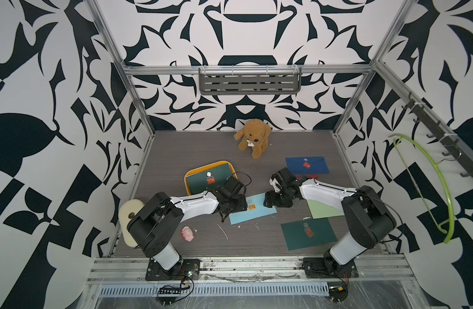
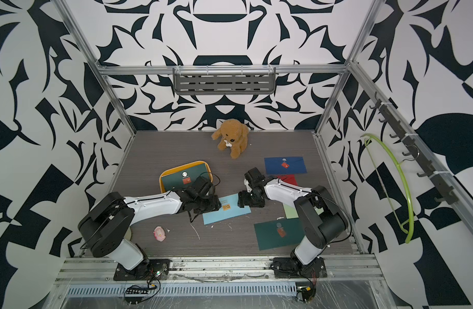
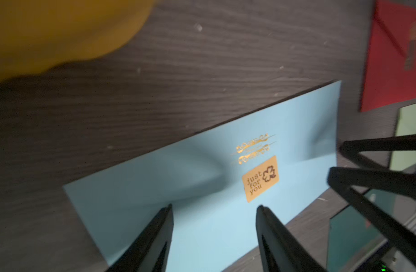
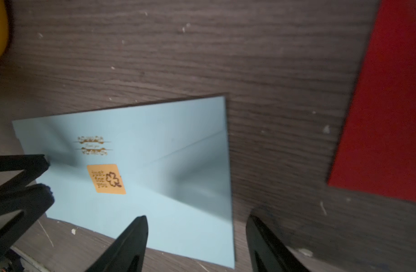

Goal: Put the sealed envelopes into the storage box
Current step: Pick up the envelope from the center of the board.

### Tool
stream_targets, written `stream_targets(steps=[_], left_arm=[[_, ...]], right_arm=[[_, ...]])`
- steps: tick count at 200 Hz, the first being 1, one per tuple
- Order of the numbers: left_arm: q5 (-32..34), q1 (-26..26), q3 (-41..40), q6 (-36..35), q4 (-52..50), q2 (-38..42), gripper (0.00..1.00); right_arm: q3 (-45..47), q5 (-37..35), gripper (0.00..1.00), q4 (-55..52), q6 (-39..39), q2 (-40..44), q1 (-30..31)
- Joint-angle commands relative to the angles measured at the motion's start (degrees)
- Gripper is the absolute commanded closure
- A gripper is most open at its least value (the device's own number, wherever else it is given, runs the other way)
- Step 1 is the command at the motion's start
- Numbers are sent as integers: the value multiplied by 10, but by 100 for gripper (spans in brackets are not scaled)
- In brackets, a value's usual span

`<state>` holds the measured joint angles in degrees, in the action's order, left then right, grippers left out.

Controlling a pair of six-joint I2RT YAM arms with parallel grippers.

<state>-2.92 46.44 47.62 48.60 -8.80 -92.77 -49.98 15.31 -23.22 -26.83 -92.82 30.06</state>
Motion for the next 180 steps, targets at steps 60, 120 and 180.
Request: stream_targets(steps=[60, 120, 180], left_arm=[[-5, 27, -17, -21, -24, -45, 39], [-9, 27, -8, -30, -53, -59, 39], [-19, 18, -14, -39, -54, -64, 39]], right_arm=[[-46, 18, 26, -26, 70, 4, -51], [-96, 79, 28, -18, 131, -70, -57], [-78, 94, 31, -3, 121, -126, -57]])
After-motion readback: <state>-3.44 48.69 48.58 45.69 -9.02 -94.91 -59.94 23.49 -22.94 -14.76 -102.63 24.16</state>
